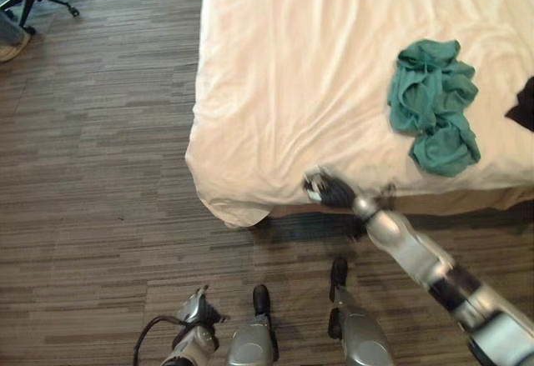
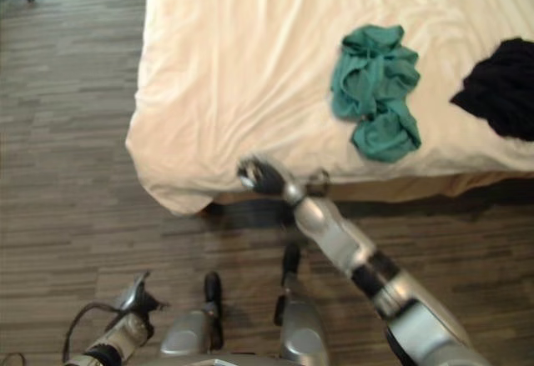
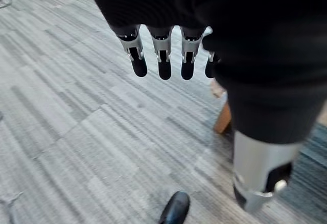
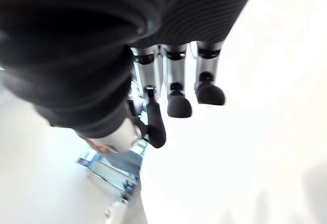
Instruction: Tidy up the quilt and then pick up the clothes from the bed and put them into the laundry hamper.
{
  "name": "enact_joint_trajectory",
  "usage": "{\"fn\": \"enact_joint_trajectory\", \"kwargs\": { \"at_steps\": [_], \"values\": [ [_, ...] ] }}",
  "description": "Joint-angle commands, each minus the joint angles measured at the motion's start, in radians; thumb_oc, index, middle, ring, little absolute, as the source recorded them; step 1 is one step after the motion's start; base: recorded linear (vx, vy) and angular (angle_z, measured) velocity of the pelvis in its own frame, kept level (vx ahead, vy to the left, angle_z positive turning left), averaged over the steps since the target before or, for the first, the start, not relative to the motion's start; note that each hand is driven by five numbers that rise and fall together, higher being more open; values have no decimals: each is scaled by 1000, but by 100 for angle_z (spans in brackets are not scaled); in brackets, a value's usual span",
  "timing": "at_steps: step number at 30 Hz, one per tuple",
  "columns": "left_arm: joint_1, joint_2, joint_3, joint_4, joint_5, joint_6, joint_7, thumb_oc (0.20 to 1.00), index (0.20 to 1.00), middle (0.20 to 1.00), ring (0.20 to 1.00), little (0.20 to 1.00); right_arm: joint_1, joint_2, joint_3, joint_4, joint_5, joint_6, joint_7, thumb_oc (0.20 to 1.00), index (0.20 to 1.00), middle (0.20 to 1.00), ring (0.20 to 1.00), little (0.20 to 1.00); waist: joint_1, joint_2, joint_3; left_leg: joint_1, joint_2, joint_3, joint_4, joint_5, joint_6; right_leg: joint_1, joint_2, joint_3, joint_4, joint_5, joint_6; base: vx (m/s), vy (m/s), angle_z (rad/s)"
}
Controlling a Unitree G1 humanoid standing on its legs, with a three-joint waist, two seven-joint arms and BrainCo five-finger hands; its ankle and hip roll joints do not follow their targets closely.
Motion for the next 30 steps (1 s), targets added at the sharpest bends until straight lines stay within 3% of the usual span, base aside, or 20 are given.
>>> {"fn": "enact_joint_trajectory", "kwargs": {
  "at_steps": [1,4,5,8,9,10,12,17,18,20,21,22,23,25,26,27,28,29,30],
  "values": [
    [-59,10,-66,43,-25,-15,36,1000,1000,1000,1000,1000,-82,-1,-4,181,-47,49,-121,200,200,200,200,200,58,18,34,-51,34,13,92,-53,-48,50,-78,24,81,-202,80,-80,-13,2],
    [-63,10,-82,50,-8,-20,28,1000,1000,1000,1000,1000,-68,24,-12,311,-53,62,-140,200,200,200,200,200,60,20,28,-60,33,15,107,-63,-45,47,-79,26,82,-203,79,-10,10,7],
    [-63,9,-98,69,8,-23,16,1000,1000,1000,1000,1000,-42,35,-29,447,-66,87,-141,200,200,200,200,200,56,24,20,-55,30,18,124,-76,-42,56,-81,26,83,-207,79,26,70,4],
    [-50,3,-93,140,53,-18,-12,1000,1000,1000,1000,1000,97,45,-92,690,-113,118,-140,200,200,200,200,200,38,23,-9,-38,15,18,145,-109,-32,86,-95,31,80,-208,84,92,126,4],
    [-39,-3,-70,179,69,-8,-27,1000,1000,1000,1000,1000,251,42,-186,791,-117,144,-135,200,200,200,200,200,14,15,-32,-14,-4,16,146,-127,-19,112,-109,35,79,-209,91,111,128,1],
    [-39,-3,-70,179,69,-8,-27,1000,1000,1000,1000,1000,251,42,-186,791,-117,144,-135,200,200,200,200,200,14,15,-33,-15,-4,16,146,-127,-19,111,-109,35,79,-209,91,127,141,0],
    [-32,-7,-49,203,81,2,-38,1000,1000,1000,1000,1000,402,43,-298,860,-78,163,-133,200,200,200,200,200,-19,2,-52,19,-20,22,129,-135,-6,127,-118,43,85,-206,101,72,95,15],
    [-32,-7,-49,203,81,2,-38,1000,1000,1000,1000,1000,402,43,-298,860,-78,163,-133,200,200,200,200,200,-19,2,-53,19,-21,22,129,-135,-6,125,-118,43,85,-206,101,24,35,-19],
    [-55,21,-53,225,131,12,-69,1000,1000,1000,1000,1000,610,40,-441,975,-17,190,-125,200,200,200,200,200,-99,-16,-76,95,-28,59,40,-120,3,120,-110,71,133,-200,123,82,131,9],
    [-54,21,-53,225,131,12,-69,1000,1000,1000,1000,1000,611,40,-441,974,-17,190,-125,200,200,200,200,200,-95,-16,-80,92,-29,63,37,-116,3,114,-110,75,132,-197,123,25,72,0],
    [-80,44,-53,221,131,11,-76,1000,1000,1000,1000,1000,656,46,-467,1013,-2,196,-117,1000,1000,1000,1000,1000,-113,-17,-70,123,-6,122,14,-115,4,73,-102,1,200,-204,126,-17,28,-49],
    [-52,56,-29,233,144,38,-93,1000,1000,1000,1000,1000,688,72,-492,1030,46,190,-108,1000,1000,1000,1000,1000,-103,-23,-104,164,41,357,35,-117,3,132,-156,-422,348,-296,64,-16,24,-150],
    [-49,58,-28,232,145,39,-94,1000,1000,1000,1000,1000,691,73,-489,1028,47,191,-108,1000,1000,1000,1000,1000,-96,-24,-105,167,43,365,36,-117,1,131,-151,-414,345,-295,62,70,-68,-219],
    [-46,51,-14,239,149,34,-103,1000,1000,1000,1000,1000,694,99,-480,1021,93,180,-97,1000,1000,1000,1000,1000,-112,-47,-131,184,65,432,97,-126,-15,164,-77,-343,231,-303,50,112,-193,-318],
    [-46,51,-14,239,149,34,-103,1000,1000,1000,1000,1000,694,99,-480,1021,93,181,-97,1000,1000,1000,1000,1000,-109,-46,-130,186,67,435,99,-128,-16,166,-74,-340,228,-301,50,174,-281,-314],
    [-57,38,-13,233,143,26,-107,1000,1000,1000,1000,1000,695,106,-446,1018,83,179,-84,1000,1000,1000,1000,1000,-105,-59,-124,157,142,454,271,-81,-54,192,-12,-265,156,-315,29,193,-285,-240],
    [-71,31,-23,220,139,23,-102,1000,1000,1000,1000,1000,680,101,-421,1023,59,180,-90,1000,1000,1000,1000,1000,-85,-61,-110,114,191,407,413,-31,-86,211,29,-223,129,-322,6,258,-301,-277],
    [-90,17,-39,199,115,13,-89,1000,1000,1000,1000,1000,654,92,-386,1013,40,178,-92,1000,1000,1000,1000,1000,-61,-71,-101,48,152,265,496,-54,-60,228,55,-154,91,-324,-2,138,-128,-302],
    [-92,17,-40,199,114,13,-88,1000,1000,1000,1000,1000,653,92,-387,1012,39,179,-92,1000,1000,1000,1000,1000,-62,-68,-102,40,157,262,509,-62,-59,227,57,-156,89,-323,-2,10,35,-313]
  ]
}}
